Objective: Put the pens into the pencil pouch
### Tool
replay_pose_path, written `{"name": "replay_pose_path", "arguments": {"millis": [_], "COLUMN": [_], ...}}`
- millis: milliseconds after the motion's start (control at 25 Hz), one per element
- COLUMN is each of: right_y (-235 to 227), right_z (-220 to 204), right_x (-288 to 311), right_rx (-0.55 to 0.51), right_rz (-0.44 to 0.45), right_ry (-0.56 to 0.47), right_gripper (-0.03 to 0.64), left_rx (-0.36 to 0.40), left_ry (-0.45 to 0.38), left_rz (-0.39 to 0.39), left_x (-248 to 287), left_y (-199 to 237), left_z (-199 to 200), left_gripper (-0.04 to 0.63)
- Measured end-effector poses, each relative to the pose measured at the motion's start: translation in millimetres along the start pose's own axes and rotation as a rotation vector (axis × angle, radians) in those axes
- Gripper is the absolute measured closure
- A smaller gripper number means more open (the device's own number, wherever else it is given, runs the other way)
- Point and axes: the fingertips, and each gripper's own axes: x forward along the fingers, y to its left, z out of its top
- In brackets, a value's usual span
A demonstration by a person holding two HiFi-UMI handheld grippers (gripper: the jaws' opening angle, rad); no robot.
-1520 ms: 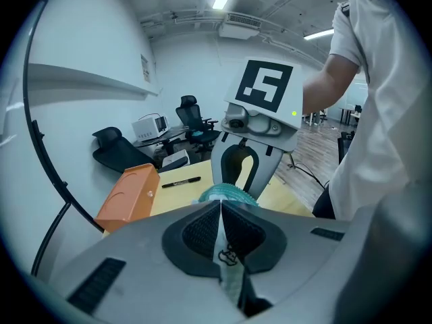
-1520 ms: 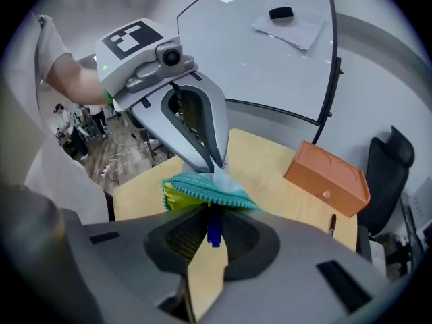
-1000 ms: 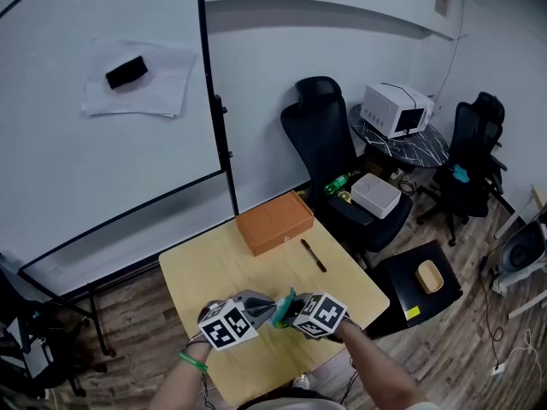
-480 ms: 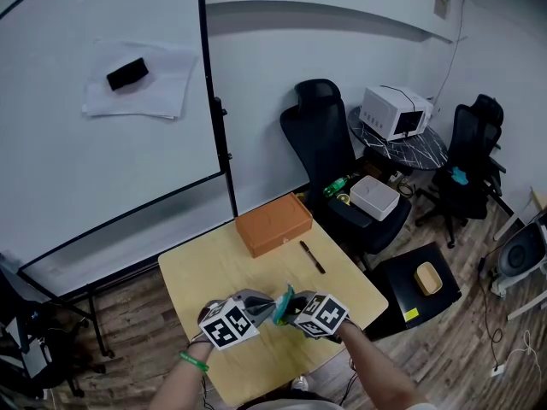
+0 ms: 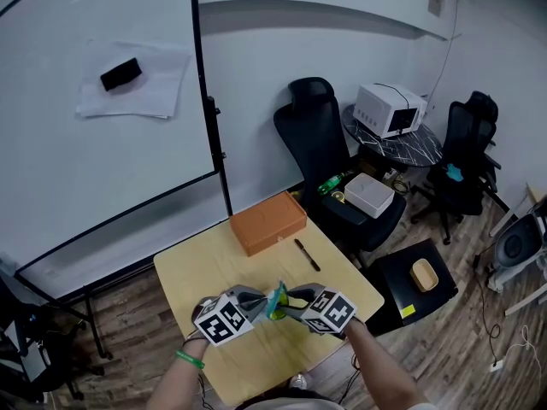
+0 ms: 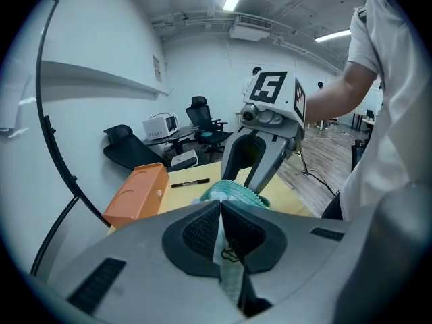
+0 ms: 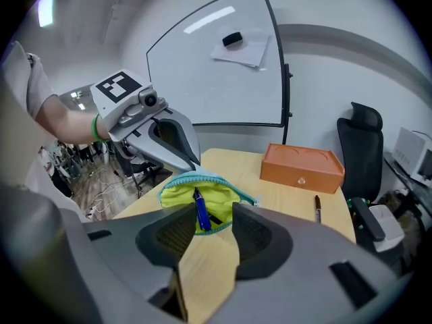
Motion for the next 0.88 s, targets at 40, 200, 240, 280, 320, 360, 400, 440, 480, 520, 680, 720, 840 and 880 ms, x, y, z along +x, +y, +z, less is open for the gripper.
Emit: {"name": "replay_pose_path", "arguments": {"millis": [40, 200, 240, 280, 320, 360, 400, 440, 480, 520, 680, 720, 840, 880], "right_y": [-2.4, -17.5, -21.7, -25.8, -29.6, -33.0, -35.8, -38.3, -40.6, -43.1, -60.4, -67.9, -93.6, -101.5], "right_z": [0.2, 2.4, 2.3, 1.6, 0.3, -1.4, -3.3, -5.6, -8.2, -11.0, -21.5, -22.8, -25.9, -27.6], "right_x": [-4.0, -23.7, -29.3, -34.5, -39.1, -42.9, -45.7, -47.7, -49.0, -49.7, -49.0, -48.9, -46.9, -45.6], "right_rx": [0.008, 0.046, 0.044, 0.037, 0.029, 0.024, 0.022, 0.024, 0.028, 0.032, 0.047, 0.056, 0.095, 0.108], "right_rz": [-0.01, -0.074, -0.099, -0.127, -0.152, -0.173, -0.188, -0.199, -0.208, -0.218, -0.286, -0.306, -0.364, -0.384], "right_ry": [-0.011, -0.068, -0.076, -0.08, -0.081, -0.081, -0.079, -0.077, -0.073, -0.068, -0.04, -0.037, -0.038, -0.038], "right_gripper": [0.451, 0.466, 0.471, 0.477, 0.481, 0.485, 0.486, 0.486, 0.486, 0.488, 0.486, 0.483, 0.47, 0.468], "left_rx": [-0.002, -0.015, -0.019, -0.023, -0.025, -0.027, -0.027, -0.027, -0.026, -0.025, -0.026, -0.028, -0.044, -0.051], "left_ry": [0.001, 0.003, 0.002, 0.0, -0.001, -0.002, -0.003, -0.004, -0.005, -0.005, -0.007, -0.008, -0.005, -0.002], "left_rz": [0.006, 0.031, 0.035, 0.039, 0.041, 0.043, 0.044, 0.044, 0.045, 0.045, 0.054, 0.058, 0.076, 0.083], "left_x": [-0.2, -1.1, -1.3, -1.1, -0.7, 0.0, 1.1, 2.4, 3.7, 5.0, 9.6, 11.0, 14.2, 14.6], "left_y": [1.9, 11.6, 13.6, 15.2, 16.4, 17.4, 18.2, 18.8, 19.2, 19.6, 23.6, 26.0, 34.2, 35.8], "left_z": [-0.2, -2.6, -3.0, -3.2, -3.0, -2.6, -1.8, -0.8, 0.4, 1.7, 6.7, 8.1, 9.3, 8.5], "left_gripper": [0.581, 0.581, 0.581, 0.581, 0.581, 0.581, 0.581, 0.581, 0.581, 0.581, 0.581, 0.581, 0.581, 0.581]}}
